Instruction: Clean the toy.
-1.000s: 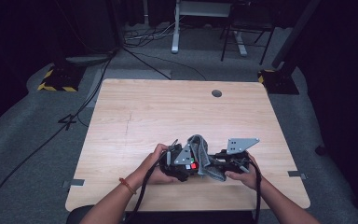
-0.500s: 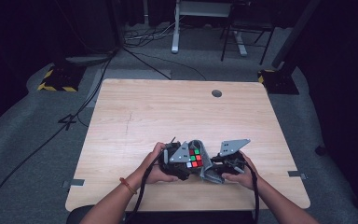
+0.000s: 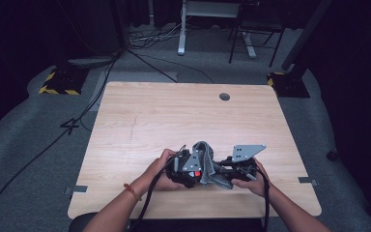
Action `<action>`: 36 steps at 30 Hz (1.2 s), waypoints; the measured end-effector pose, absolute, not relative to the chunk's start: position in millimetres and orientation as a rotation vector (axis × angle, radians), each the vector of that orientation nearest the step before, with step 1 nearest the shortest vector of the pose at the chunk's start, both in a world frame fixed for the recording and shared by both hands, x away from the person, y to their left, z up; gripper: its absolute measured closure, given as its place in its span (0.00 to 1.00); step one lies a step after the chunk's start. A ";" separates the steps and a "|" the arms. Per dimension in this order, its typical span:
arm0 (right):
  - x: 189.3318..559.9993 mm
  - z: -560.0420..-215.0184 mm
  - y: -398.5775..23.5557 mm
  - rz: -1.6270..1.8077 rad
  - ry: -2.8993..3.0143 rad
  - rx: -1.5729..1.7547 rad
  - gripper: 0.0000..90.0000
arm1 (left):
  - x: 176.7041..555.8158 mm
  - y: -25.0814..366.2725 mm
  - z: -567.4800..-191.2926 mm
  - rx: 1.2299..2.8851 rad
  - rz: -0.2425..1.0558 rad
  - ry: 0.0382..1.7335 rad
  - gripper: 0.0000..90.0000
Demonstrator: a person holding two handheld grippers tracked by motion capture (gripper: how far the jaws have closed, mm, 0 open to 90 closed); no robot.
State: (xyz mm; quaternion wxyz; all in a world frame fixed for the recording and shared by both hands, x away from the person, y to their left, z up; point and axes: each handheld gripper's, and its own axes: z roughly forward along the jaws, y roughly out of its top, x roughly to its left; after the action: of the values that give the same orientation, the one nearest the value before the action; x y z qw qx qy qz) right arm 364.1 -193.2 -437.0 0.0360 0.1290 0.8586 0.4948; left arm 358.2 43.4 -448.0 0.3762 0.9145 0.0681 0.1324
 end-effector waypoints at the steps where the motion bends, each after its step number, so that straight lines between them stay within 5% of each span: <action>1: 365.6 -438.2 -194.0 1.524 2.640 0.407 0.88 | 358.0 44.3 -446.6 2.331 0.338 0.181 0.37; 30: 376.3 -456.5 -189.2 1.436 2.741 0.476 0.88 | 352.5 51.3 -430.7 2.205 0.295 0.136 0.37; 36: 370.3 -446.1 -193.7 1.544 2.676 0.433 0.88 | 354.9 44.6 -443.6 2.332 0.359 0.152 0.37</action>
State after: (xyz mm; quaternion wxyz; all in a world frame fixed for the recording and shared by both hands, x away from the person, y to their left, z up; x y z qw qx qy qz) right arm 370.3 -193.7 -446.1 0.0110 0.1389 0.8577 0.4949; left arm 354.9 44.6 -443.6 0.3790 0.9127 0.0593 0.1406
